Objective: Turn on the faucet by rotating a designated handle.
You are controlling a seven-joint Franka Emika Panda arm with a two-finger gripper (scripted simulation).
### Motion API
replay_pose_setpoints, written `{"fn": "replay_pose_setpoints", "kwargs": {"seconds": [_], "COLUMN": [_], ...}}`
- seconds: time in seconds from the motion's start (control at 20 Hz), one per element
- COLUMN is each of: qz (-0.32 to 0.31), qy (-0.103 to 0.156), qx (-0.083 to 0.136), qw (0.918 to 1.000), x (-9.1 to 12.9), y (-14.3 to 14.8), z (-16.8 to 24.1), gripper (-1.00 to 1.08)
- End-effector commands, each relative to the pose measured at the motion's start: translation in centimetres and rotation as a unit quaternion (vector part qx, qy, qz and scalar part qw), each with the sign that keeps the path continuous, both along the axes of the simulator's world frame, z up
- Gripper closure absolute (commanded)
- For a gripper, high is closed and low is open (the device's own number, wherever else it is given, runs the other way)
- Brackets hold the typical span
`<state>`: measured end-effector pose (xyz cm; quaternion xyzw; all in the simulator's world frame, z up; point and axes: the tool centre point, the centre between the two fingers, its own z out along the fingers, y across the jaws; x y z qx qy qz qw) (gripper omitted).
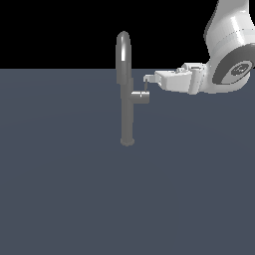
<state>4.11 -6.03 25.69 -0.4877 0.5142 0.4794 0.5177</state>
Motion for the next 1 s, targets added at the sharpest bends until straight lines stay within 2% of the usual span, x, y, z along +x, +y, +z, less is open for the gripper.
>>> {"fn": "replay_pose_setpoints", "kwargs": {"seconds": [0.0,0.15,0.2,0.7,0.8,0.95], "qz": [0.004,0.004,0.001,0.004,0.003,0.004], "qy": [0.002,0.002,-0.002,0.002,-0.007,-0.003], "qx": [0.002,0.002,0.0,0.002,0.0,0.001], "qw": [1.0,1.0,1.0,1.0,1.0,1.0], "x": [-1.1,-1.8,-1.1,-4.6,-3.9,-4.9], "y": [0.1,0.1,0.1,0.3,0.2,0.3], "z": [0.1,0.1,0.3,-1.5,-0.6,-2.2], "gripper": [1.08,1.08,1.08,1.08,1.08,1.08]}}
